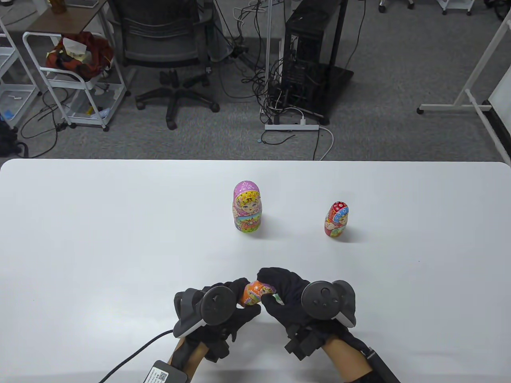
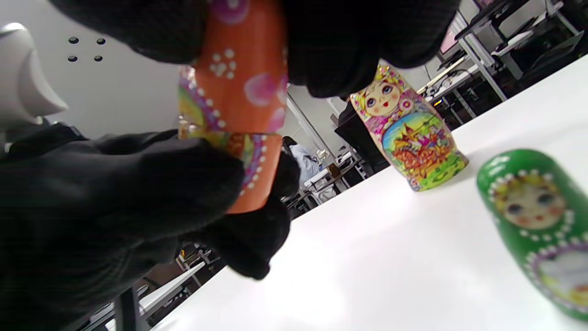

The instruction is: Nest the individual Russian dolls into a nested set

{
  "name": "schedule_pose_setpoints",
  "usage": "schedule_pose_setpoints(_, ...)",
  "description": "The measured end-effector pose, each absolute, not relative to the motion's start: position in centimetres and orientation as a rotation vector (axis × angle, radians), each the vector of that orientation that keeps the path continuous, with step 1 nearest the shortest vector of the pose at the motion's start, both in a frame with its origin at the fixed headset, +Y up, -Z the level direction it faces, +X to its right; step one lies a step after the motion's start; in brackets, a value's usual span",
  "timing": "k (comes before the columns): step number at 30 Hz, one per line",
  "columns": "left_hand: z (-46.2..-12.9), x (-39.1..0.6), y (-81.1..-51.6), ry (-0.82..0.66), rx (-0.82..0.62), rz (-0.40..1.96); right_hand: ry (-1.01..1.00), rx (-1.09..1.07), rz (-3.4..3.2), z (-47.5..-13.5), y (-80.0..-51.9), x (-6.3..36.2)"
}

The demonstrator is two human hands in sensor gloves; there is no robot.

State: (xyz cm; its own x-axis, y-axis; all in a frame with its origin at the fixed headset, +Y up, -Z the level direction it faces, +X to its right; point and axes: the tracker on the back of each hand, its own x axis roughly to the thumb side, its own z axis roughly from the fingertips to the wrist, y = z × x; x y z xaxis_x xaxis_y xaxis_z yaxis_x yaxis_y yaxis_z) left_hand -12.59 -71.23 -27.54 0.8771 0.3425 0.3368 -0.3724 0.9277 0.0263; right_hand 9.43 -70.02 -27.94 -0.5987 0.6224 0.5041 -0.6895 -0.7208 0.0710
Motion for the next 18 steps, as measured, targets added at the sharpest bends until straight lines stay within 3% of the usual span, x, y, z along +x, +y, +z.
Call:
schedule_pose_setpoints(7, -27.7, -13.0, -71.3, -0.321, 0.074, 0.378, -0.219, 0.57, 2.336, -28.2, -69.4, 10.5)
schedule_pose_setpoints(10, -27.7, -12.9, -71.5, -0.32, 0.072, 0.353, -0.193, 0.431, 2.574, -28.9, -69.5, 11.7)
schedule_pose_setpoints(14, -27.8, -12.9, -71.7, -0.309, 0.059, 0.34, -0.071, 0.099, 3.004, -30.3, -71.8, 13.4)
schedule_pose_setpoints(18, -27.9, -13.0, -71.9, -0.302, 0.059, 0.322, 0.156, -0.045, 3.127, -31.4, -74.2, 14.5)
